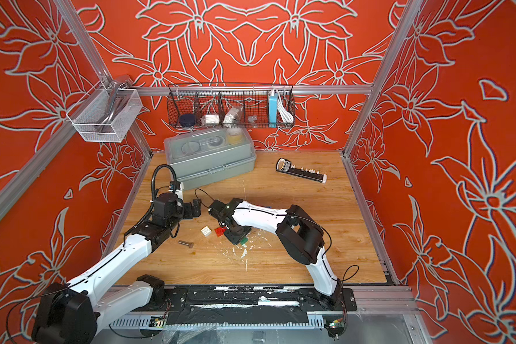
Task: Assemble a spoon with lego
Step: Pick up the lego brick from the center of the board.
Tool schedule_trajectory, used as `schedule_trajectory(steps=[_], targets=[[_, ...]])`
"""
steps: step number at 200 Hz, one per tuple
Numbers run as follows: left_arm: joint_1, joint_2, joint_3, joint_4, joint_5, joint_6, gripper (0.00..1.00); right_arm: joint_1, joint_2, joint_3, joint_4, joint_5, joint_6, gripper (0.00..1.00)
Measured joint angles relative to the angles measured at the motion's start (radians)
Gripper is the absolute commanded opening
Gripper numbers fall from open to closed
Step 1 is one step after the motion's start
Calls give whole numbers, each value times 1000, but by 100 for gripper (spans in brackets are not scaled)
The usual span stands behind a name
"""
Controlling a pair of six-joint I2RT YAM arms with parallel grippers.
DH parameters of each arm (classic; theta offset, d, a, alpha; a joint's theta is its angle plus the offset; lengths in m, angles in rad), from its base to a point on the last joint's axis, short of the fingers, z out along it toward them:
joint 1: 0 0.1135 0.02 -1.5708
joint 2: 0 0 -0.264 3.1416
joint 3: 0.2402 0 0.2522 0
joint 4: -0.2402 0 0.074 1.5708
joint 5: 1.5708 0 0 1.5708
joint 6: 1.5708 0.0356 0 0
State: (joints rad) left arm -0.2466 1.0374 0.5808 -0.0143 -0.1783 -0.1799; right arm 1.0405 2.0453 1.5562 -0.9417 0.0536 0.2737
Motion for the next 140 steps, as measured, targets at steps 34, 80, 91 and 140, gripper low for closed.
schedule_trajectory(steps=[34, 80, 91, 140], targets=[[0, 0, 0, 0, 0, 0, 98, 0, 9, 0, -3, 10, -22, 36], [0, 0, 0, 0, 1, 0, 98, 2, 5, -6, -13, 42, -88, 33], [0, 0, 0, 0, 2, 0, 98, 4, -4, -21, -13, 51, -112, 33], [0, 8, 0, -2, 6, 1, 98, 6, -32, -64, -22, 59, -196, 42]])
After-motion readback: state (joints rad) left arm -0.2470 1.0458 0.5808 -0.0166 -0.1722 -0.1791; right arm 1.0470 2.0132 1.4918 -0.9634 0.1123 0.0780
